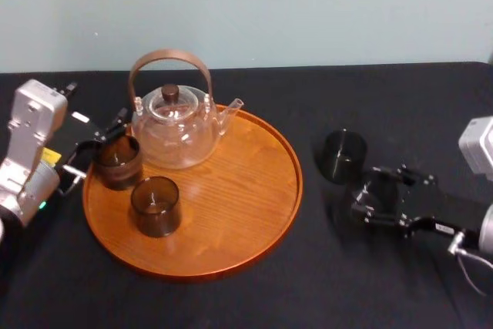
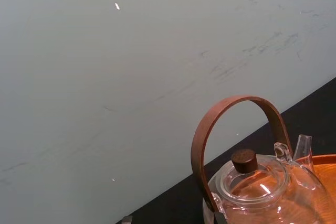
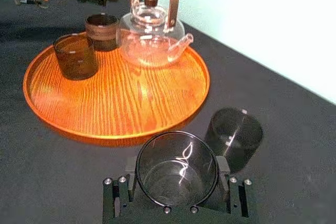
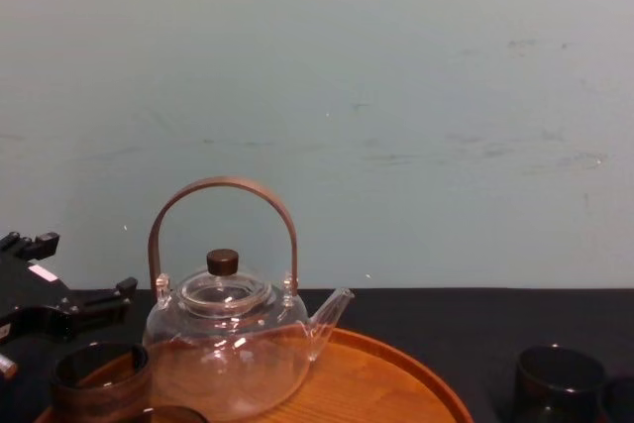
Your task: Pick up the glass from the table and place it on the tray.
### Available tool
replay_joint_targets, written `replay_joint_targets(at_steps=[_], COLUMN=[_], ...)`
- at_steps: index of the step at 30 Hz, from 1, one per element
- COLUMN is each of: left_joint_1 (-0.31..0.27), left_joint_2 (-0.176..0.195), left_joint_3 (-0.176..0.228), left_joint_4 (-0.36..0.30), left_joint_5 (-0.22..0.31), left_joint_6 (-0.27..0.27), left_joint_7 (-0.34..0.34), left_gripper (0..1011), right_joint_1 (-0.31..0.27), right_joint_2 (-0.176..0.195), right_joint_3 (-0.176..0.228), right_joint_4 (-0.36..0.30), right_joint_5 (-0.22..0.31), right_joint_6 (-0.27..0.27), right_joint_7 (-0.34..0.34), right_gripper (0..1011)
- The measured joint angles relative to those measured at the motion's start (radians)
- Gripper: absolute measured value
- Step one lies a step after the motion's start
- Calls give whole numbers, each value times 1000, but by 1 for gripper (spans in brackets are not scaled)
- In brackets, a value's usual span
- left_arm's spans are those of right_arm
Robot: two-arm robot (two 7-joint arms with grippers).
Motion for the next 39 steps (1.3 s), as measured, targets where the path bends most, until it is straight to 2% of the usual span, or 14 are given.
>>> replay_joint_targets(at_steps=[7,15,25,39], left_joint_1=[0,0,0,0], left_joint_2=[0,0,0,0], left_joint_3=[0,0,0,0], left_joint_4=[0,0,0,0], left_joint_5=[0,0,0,0], left_joint_6=[0,0,0,0], left_joint_7=[0,0,0,0], left_gripper=[1001,1001,1002,1001], right_joint_1=[54,145,253,333], right_joint_2=[-18,-57,-126,-204], right_joint_3=[-26,-84,-170,-260], right_joint_4=[23,70,125,171], right_joint_5=[-19,-49,-77,-77], right_joint_6=[-13,-32,-63,-89], right_joint_7=[12,44,88,126], right_gripper=[904,904,904,903])
